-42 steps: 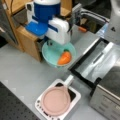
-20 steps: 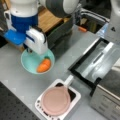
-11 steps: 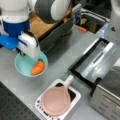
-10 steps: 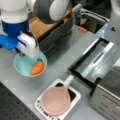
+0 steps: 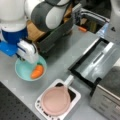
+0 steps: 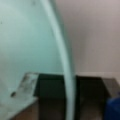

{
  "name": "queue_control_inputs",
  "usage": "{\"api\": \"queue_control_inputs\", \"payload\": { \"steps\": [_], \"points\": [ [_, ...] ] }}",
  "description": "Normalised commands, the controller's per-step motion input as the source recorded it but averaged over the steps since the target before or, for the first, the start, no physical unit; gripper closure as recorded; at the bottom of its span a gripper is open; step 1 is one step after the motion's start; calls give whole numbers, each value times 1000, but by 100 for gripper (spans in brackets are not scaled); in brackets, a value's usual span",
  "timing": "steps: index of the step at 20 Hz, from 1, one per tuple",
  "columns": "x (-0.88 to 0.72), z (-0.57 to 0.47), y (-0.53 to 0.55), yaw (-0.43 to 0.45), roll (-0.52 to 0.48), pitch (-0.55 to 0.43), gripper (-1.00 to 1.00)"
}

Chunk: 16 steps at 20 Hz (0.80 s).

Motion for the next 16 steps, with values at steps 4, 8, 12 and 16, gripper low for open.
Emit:
{"api": "queue_control_inputs", "payload": {
  "steps": [4,8,12,16],
  "points": [
    [317,72,-120,162,-130,233,100],
    [311,32,-144,146,-165,211,100],
    [312,-39,-146,157,-185,173,100],
    [308,-48,-171,182,-186,181,100]
  ]
}}
